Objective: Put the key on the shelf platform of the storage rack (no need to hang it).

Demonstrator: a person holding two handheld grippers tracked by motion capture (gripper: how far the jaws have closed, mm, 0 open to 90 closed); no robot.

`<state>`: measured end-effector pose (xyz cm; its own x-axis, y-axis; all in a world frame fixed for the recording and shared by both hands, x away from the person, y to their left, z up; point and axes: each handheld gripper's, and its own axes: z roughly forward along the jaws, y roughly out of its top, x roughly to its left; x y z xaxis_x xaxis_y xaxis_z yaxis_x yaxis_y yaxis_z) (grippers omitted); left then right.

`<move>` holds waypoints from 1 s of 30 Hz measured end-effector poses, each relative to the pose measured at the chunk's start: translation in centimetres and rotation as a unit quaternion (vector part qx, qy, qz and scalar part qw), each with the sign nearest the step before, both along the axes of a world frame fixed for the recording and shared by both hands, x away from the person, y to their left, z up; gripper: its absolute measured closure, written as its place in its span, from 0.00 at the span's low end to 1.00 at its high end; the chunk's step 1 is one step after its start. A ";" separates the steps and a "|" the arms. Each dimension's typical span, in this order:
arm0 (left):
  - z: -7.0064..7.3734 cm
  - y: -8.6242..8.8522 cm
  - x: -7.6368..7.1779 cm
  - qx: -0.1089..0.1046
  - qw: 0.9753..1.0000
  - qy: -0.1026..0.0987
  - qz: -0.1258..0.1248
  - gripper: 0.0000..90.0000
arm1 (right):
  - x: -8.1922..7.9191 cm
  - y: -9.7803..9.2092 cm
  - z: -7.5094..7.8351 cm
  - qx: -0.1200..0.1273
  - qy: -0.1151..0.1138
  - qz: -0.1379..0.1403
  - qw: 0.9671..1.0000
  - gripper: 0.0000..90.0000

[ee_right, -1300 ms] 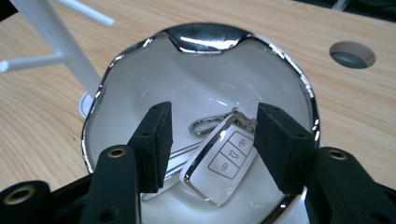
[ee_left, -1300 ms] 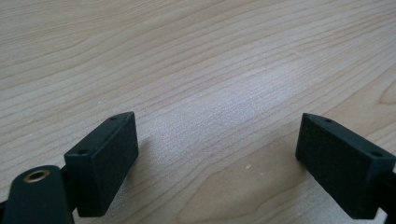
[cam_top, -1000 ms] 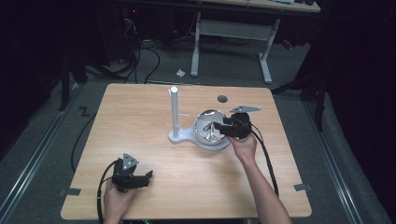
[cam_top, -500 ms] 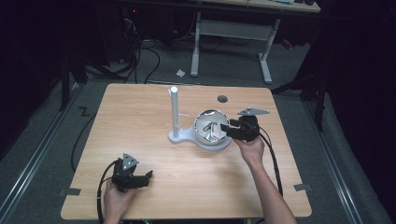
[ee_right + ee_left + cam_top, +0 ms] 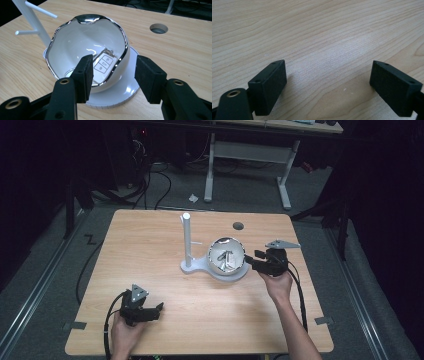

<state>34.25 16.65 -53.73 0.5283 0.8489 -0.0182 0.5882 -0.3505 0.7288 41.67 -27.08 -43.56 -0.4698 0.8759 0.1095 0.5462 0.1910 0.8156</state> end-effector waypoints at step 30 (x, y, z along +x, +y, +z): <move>0.0 0.0 0.0 0.001 1.000 0.000 0.000 0.16 | -5.3 -3.6 0.0 0.037 -0.025 -0.007 0.999 0.56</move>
